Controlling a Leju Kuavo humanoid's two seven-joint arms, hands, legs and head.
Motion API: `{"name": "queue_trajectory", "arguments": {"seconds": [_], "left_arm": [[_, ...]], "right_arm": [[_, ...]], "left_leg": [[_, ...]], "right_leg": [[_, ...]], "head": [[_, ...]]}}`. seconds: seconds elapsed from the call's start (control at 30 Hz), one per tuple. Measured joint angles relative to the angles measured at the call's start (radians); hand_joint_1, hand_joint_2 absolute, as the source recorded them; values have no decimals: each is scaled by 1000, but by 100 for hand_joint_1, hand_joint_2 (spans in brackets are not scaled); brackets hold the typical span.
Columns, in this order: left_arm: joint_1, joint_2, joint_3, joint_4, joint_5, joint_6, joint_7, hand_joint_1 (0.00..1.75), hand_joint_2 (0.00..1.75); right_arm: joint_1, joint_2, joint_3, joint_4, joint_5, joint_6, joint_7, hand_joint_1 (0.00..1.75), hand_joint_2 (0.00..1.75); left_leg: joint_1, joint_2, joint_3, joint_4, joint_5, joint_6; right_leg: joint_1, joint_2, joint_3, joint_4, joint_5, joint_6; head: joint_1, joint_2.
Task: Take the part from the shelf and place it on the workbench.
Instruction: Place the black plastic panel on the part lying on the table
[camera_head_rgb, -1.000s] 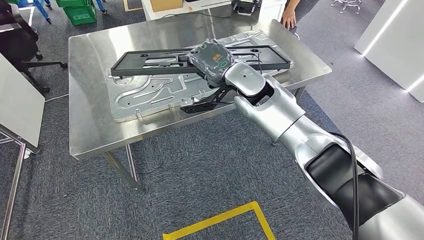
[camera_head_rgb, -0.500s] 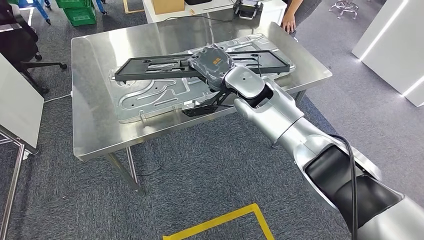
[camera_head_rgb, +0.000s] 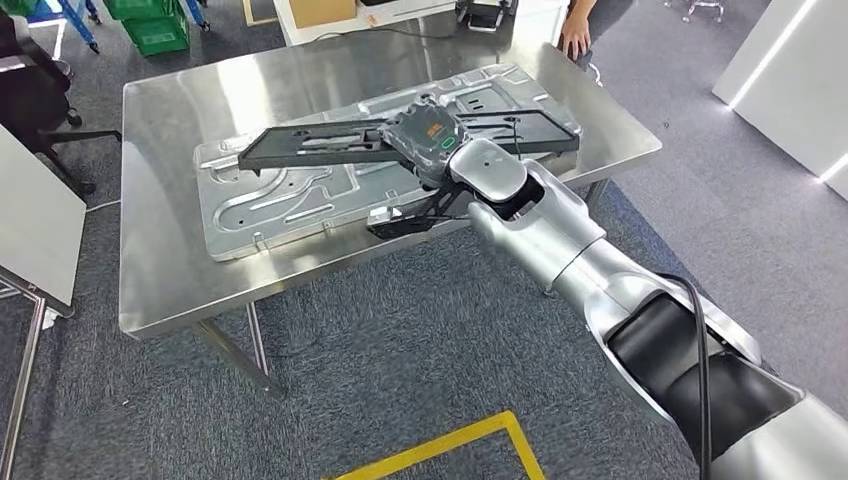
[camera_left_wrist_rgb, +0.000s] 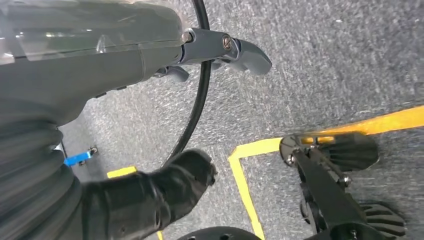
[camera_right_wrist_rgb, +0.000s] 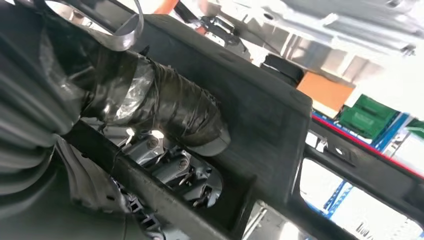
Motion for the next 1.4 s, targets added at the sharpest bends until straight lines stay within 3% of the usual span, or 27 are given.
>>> {"name": "queue_trajectory", "arguments": {"seconds": [0.1, 0.13, 0.17, 0.23, 0.3, 0.37, 0.47, 0.5, 0.57, 0.63, 0.67, 0.7, 0.77, 0.83, 0.97, 1.03, 1.1, 1.17, 1.2, 1.3, 1.37, 1.4], "left_arm": [[-2, 0, 0, 0, 0, 2, 0, 0, 175], [-1, -1, 0, 0, 0, 2, 0, 0, 175], [-1, -1, 0, 0, 0, 2, 0, 0, 175], [0, -2, 0, 0, 0, 2, 0, 0, 175], [0, 1, 0, 1, 0, 3, 0, 0, 175], [-3, 2, 0, 2, 0, 3, 0, 0, 175], [-3, 0, 0, 2, 0, 4, 0, 0, 175], [-2, 0, 0, 2, 0, 3, 0, 0, 175], [-2, -1, 0, 2, 0, 3, 0, 0, 175], [-3, -1, 0, 2, 0, 3, 0, 0, 175], [-2, -2, 0, 2, 0, 3, 0, 0, 175], [-1, -3, 0, 2, 0, 3, 0, 0, 175], [-1, -4, 0, 2, 0, 2, 0, 0, 175], [-2, -4, 0, 3, -1, 1, -1, 0, 175], [-4, -5, 0, 3, -3, 1, -2, 0, 175], [-4, -5, 0, 3, -3, 0, -2, 0, 175], [-4, -5, 0, 3, -3, 0, -2, 0, 175], [-3, -5, 0, 3, -4, 0, -2, 0, 175], [-1, -5, 0, 3, -4, 0, -2, 0, 175], [4, -1, 0, 4, -4, 0, -2, 0, 175], [3, 3, 0, 5, -5, 0, -2, 0, 175], [3, 5, -1, 6, -5, 0, -2, 0, 175]], "right_arm": [[2, 8, 0, 4, 0, 1, 0, 175, 175], [3, 10, 0, 7, 0, 2, 0, 175, 175], [4, 11, 0, 9, 0, 2, 0, 175, 175], [4, 13, 0, 12, 0, 2, 0, 175, 175], [0, 14, 0, 13, 1, 3, 0, 175, 175], [-1, 16, 0, 14, 1, 3, 0, 175, 175], [0, 17, 0, 14, 1, 4, 0, 175, 175], [-2, 17, 0, 14, 1, 4, 0, 175, 175], [-6, 17, 0, 15, 1, 5, 1, 175, 175], [-3, 19, 0, 18, 3, 8, 1, 175, 175], [0, 20, 0, 19, 4, 10, 1, 175, 175], [2, 21, 0, 21, 5, 10, 1, 175, 175], [2, 22, 0, 23, 6, 11, 1, 175, 175], [0, 25, 0, 26, 6, 11, 0, 175, 175], [-3, 33, 0, 36, 6, 11, -8, 175, 175], [-7, 39, 0, 40, 6, 12, -9, 175, 175], [-7, 47, 0, 45, 6, 14, -12, 175, 175], [-4, 53, 0, 51, 6, 16, -15, 175, 175], [-3, 55, 0, 53, 6, 18, -17, 175, 175], [-3, 62, 0, 56, 6, 23, -17, 175, 175], [-3, 67, 0, 58, 6, 27, -17, 175, 175], [-2, 69, 1, 60, 6, 28, -18, 175, 175]], "left_leg": [[-1, 2, -111, 187, -57, 1], [-3, 2, -139, 217, -51, 3], [-4, 2, -149, 210, -26, 8], [-11, 1, -117, 99, 62, 24], [-22, 2, -66, -14, 109, 43], [-31, 4, -42, -55, 102, 54], [-27, 4, -12, -87, 95, 65], [-24, 4, 0, -94, 93, 68], [-21, 4, 15, -99, 85, 73], [-19, 3, 26, -96, 71, 71], [-17, 1, 34, -93, 62, 68], [-14, 0, 44, -89, 51, 64], [-9, -2, 63, -79, 28, 53], [-8, -3, 71, -74, 10, 38], [-7, 0, 77, -57, -2, 13], [-5, 1, 33, 30, -21, 7], [-4, 1, -50, 158, -62, 3], [-5, 1, -109, 208, -80, 5], [-7, 1, -116, 183, -59, 11], [-19, 1, -75, 1, 81, 39], [-29, 0, -55, -65, 117, 52], [-32, 0, -50, -70, 111, 55]], "right_leg": [[8, 1, 21, -1, -16, -15], [12, 1, 28, -1, -22, -17], [16, 1, 37, -1, -29, -18], [22, 1, 58, -1, -45, -18], [26, 1, 72, -3, -59, -14], [24, 0, 76, -4, -61, -4], [21, -1, 73, 20, -60, 11], [19, -1, 56, 52, -72, 16], [14, -1, -15, 162, -110, 26], [6, -1, -88, 249, -134, 36], [1, -2, -104, 249, -121, 41], [-3, -3, -103, 215, -88, 44], [-8, -6, -70, 91, 2, 49], [-2, -7, -47, 11, 38, 41], [1, -3, -22, -6, 26, 6], [0, -2, -2, -11, 18, -6], [3, 1, 15, -12, 3, -13], [8, 3, 36, -12, -15, -15], [11, 4, 49, -12, -25, -15], [19, 4, 88, -13, -55, -13], [18, 6, 102, -17, -68, -5], [18, 7, 106, -17, -68, 1]], "head": [[0, 0], [0, 0], [0, 0], [0, 0], [0, 0], [0, 0], [1, 0], [2, 0], [3, 0], [3, 0], [3, 0], [3, 0], [3, 0], [4, 0], [4, 0], [4, 0], [4, 0], [4, 0], [4, 0], [4, 0], [5, 0], [5, 0]]}}
